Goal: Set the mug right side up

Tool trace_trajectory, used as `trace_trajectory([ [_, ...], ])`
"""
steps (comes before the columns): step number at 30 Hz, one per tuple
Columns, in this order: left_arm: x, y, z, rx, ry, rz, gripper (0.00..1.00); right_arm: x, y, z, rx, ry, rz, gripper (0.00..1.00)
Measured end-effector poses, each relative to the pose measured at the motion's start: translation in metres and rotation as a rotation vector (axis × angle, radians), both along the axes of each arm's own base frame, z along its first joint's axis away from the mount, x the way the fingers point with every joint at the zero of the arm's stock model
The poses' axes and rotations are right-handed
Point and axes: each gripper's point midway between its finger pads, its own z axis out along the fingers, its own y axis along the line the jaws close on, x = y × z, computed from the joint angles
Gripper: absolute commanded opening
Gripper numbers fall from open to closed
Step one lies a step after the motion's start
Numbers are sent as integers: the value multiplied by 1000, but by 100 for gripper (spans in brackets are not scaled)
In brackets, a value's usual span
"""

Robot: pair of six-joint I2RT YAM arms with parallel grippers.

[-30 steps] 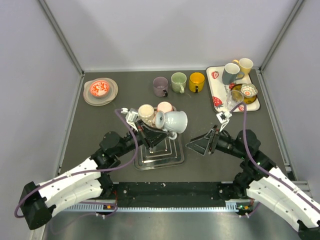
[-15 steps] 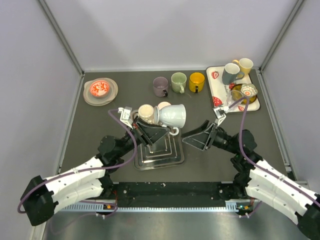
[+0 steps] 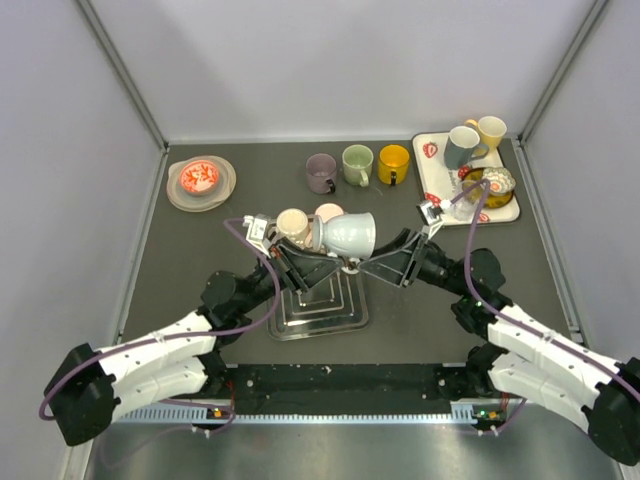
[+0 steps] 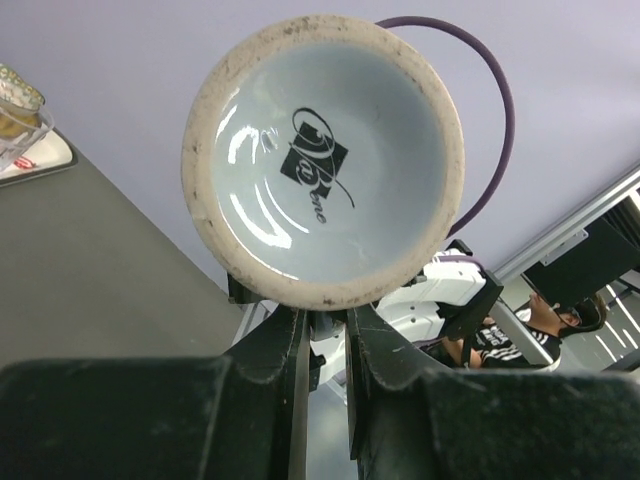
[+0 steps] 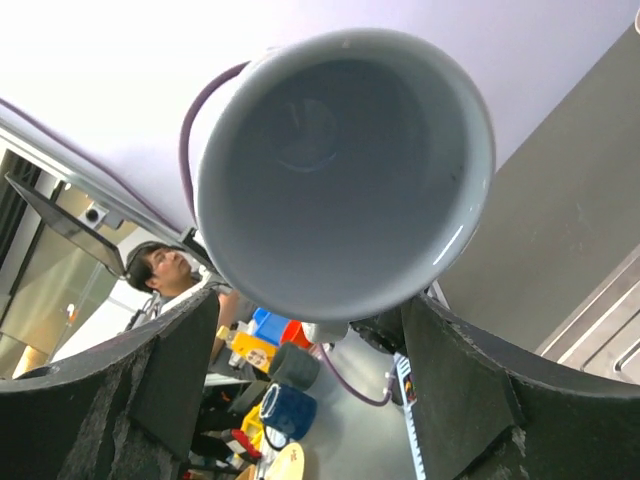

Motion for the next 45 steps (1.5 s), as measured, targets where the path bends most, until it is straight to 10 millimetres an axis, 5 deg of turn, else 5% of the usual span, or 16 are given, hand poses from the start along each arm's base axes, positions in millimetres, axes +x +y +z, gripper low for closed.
trace_trajectory([
  [23, 7, -3, 2, -26, -4, 20, 0, 10, 17, -2, -13, 55, 38, 34],
  [31, 7, -2, 6, -46, -15, 29, 0, 12, 18, 8, 40, 76, 36, 41],
  [39, 9, 0, 10, -60, -20, 48, 0, 18, 19, 15, 87, 100, 20, 3],
  [43, 9, 2, 10, -63, -21, 54, 2, 19, 20, 16, 93, 98, 25, 0],
  [45, 9, 2, 10, -56, -19, 57, 15, 19, 21, 14, 87, 101, 26, 0],
])
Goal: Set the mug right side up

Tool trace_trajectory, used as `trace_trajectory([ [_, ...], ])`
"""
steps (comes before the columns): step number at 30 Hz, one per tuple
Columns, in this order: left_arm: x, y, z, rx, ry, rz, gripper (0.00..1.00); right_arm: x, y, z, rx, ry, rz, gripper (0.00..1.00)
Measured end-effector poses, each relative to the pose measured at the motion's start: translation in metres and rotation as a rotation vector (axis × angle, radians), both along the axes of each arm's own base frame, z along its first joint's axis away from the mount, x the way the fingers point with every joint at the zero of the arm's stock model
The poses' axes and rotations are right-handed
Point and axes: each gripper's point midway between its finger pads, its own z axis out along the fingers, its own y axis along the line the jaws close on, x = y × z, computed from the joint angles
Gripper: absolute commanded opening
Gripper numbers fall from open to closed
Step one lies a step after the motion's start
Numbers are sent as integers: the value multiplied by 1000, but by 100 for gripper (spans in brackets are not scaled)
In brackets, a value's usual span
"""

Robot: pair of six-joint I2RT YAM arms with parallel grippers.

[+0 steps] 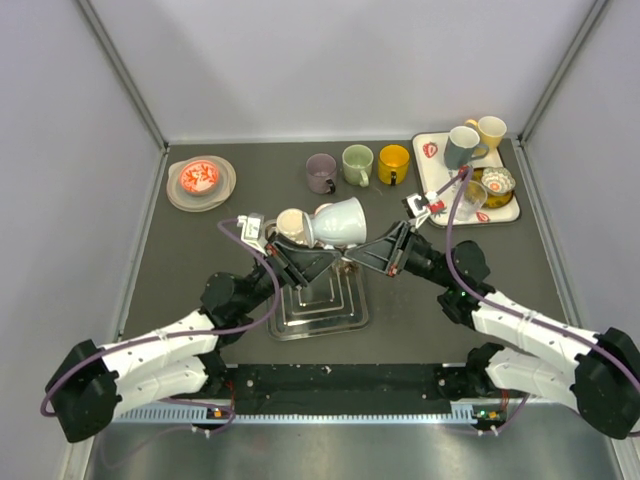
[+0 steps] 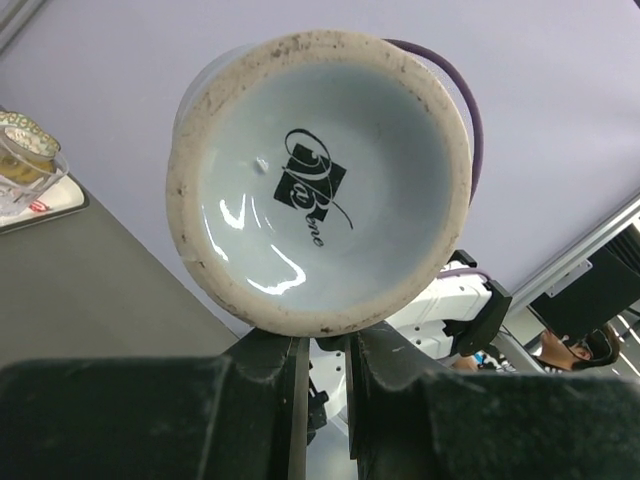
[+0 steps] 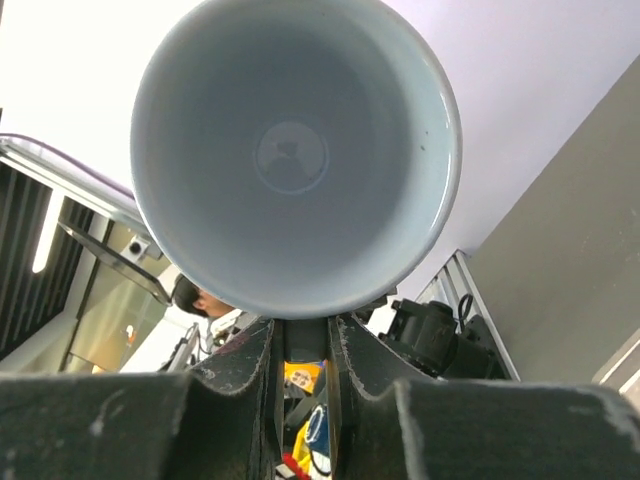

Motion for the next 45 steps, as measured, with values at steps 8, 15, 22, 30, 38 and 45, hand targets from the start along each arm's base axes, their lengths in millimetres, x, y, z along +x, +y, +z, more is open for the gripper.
trace_trajectory([
  [8, -13, 10, -11, 58, -16, 13, 66, 5, -5, -7, -165, -16, -82, 0],
  [15, -16, 48, 5, 63, -82, 166, 69, 11, -29, -4, -375, -84, -223, 0],
  [22, 1, 76, -14, 158, -43, 345, 70, 49, -58, -7, -688, -111, -432, 0],
  [30, 20, 84, -61, 347, 81, 440, 71, 123, -106, -55, -1186, -80, -691, 0],
  [38, 28, 96, -82, 398, 163, 507, 71, 172, -140, -136, -1505, 48, -701, 0],
  [45, 30, 101, -96, 378, 190, 528, 71, 201, -146, -180, -1589, 97, -683, 0],
])
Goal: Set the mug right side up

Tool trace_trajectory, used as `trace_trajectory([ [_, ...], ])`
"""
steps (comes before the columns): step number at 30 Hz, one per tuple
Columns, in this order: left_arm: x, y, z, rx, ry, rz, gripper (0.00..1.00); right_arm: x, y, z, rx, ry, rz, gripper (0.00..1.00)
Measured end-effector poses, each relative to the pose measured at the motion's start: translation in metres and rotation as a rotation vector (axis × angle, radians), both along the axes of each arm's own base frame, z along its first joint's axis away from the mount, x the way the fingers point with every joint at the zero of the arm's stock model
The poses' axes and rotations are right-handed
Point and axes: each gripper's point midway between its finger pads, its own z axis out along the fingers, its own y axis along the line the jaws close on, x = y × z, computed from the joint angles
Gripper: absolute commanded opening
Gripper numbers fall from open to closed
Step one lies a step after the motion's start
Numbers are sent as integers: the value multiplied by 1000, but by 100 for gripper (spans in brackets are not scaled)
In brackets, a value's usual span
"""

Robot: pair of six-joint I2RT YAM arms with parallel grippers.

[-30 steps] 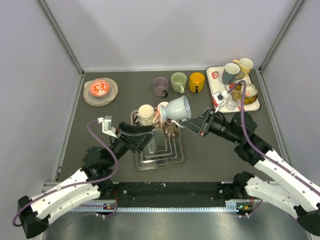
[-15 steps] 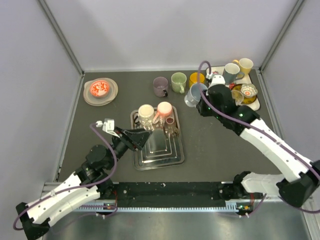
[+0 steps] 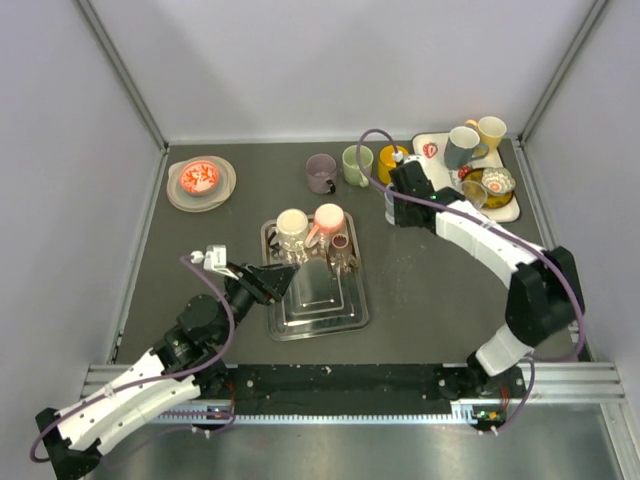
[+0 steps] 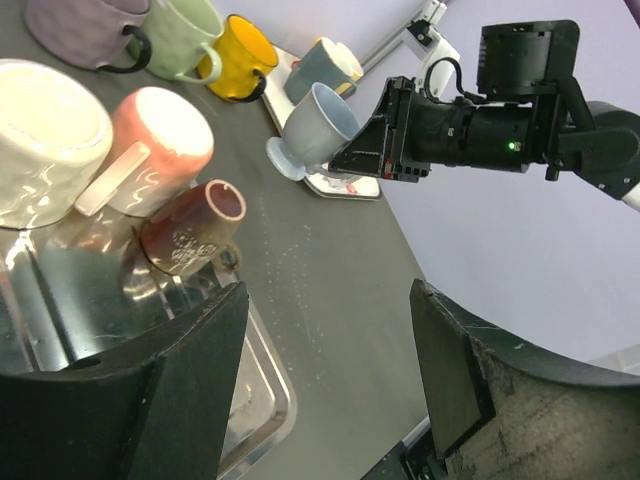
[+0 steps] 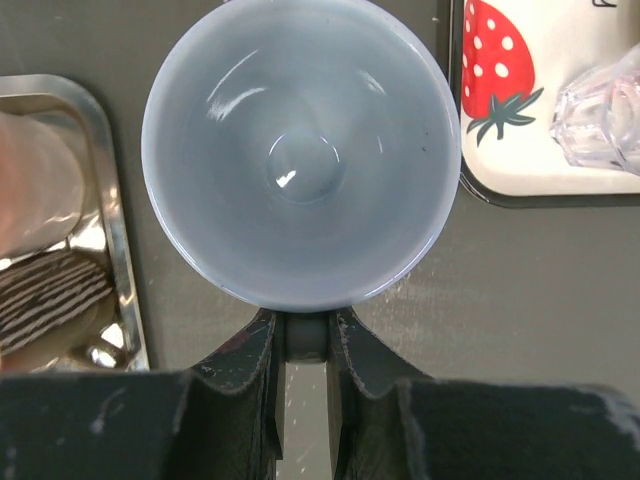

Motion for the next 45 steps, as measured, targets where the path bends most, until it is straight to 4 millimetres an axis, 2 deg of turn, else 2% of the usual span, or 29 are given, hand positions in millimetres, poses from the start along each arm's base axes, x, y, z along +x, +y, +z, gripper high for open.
trace_trajectory([
  [4, 3, 1, -13, 14, 25, 21, 71, 15, -6, -31, -29, 59, -30, 0],
  [9, 8, 3, -22, 36, 50, 49, 71, 26, -12, -57, -56, 101, -57, 0],
  [18, 13, 2, -44, 104, 104, 71, 70, 55, -10, -63, -43, 80, -87, 2],
  [21, 14, 1, -47, 124, 114, 68, 72, 60, -13, -63, -31, 71, -102, 34],
  [24, 15, 0, -46, 140, 117, 66, 74, 61, -14, -63, -19, 69, -118, 48],
  [25, 15, 0, -46, 146, 117, 66, 75, 61, -13, -62, -14, 67, -121, 49],
  [28, 17, -2, -45, 166, 123, 66, 75, 61, -14, -54, 2, 51, -128, 54],
  [30, 18, -3, -47, 182, 132, 65, 77, 58, -14, -42, 21, 29, -131, 55],
  [33, 19, -5, -53, 207, 150, 65, 86, 54, -15, -19, 57, -18, -137, 56],
  [34, 19, -5, -56, 213, 156, 67, 97, 50, -15, -9, 71, -37, -138, 56],
  [35, 20, -5, -59, 218, 166, 70, 99, 45, -15, 1, 87, -58, -136, 56],
  [38, 22, -8, -68, 226, 203, 72, 99, 23, -16, 32, 129, -124, -122, 56],
  [42, 24, -17, -86, 246, 272, 65, 99, -10, -2, 60, 175, -189, -59, 56],
  [43, 25, -19, -91, 253, 288, 64, 98, -20, 1, 64, 184, -201, -40, 56],
  [44, 26, -22, -95, 254, 302, 63, 90, -29, 4, 66, 193, -207, -21, 56],
  [45, 27, -23, -98, 255, 315, 65, 88, -37, 6, 66, 199, -210, -9, 55],
])
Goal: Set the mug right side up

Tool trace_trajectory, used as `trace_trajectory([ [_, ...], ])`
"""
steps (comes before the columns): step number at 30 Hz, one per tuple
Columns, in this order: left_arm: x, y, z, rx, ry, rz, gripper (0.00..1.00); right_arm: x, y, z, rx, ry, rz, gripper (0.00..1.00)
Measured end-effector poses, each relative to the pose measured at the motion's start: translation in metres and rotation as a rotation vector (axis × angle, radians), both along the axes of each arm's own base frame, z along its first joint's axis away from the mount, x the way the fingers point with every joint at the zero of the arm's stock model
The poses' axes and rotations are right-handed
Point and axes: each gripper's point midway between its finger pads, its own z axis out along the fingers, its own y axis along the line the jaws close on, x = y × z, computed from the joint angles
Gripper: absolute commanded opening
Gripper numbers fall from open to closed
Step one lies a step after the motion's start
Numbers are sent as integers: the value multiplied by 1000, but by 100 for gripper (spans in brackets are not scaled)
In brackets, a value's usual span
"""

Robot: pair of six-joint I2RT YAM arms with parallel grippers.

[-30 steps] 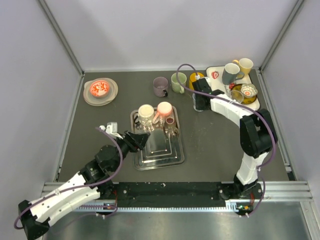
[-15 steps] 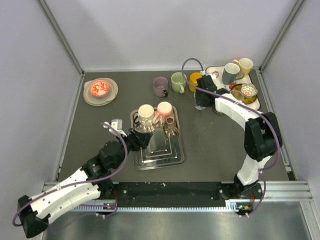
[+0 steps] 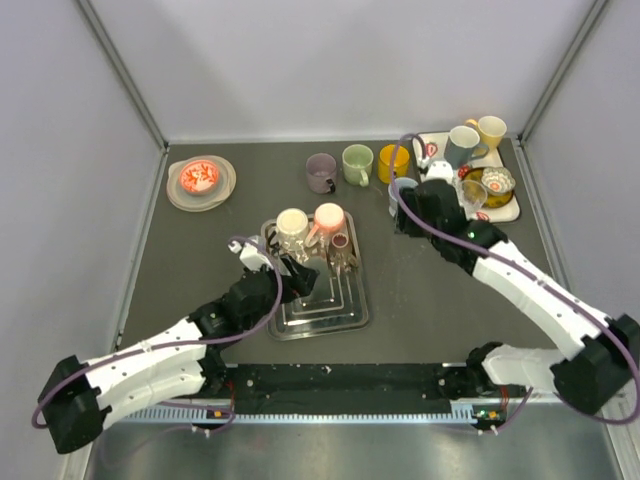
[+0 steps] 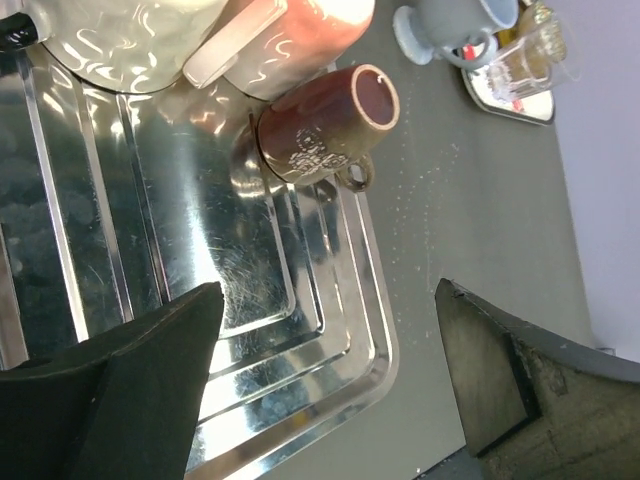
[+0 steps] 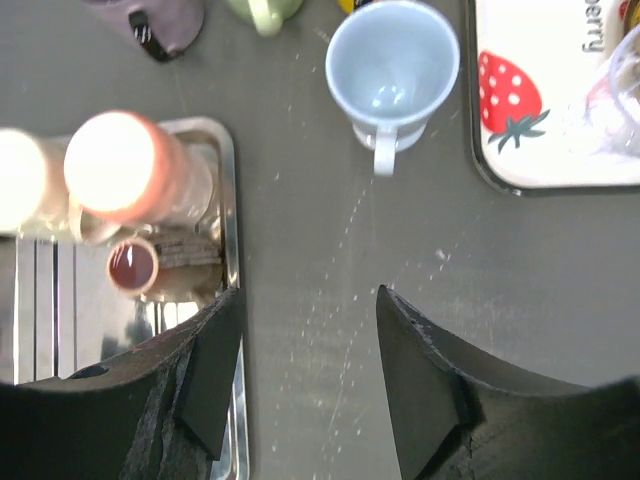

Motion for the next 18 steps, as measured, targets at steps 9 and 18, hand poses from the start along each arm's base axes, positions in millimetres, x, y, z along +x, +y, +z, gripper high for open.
trace_trajectory([
  [9, 22, -39, -14, 25, 165, 84, 72, -53, -15, -24, 27, 28, 24, 56],
  [18, 48, -120, -8, 128, 356, 267, 75, -73, -26, -35, 49, 33, 22, 56],
])
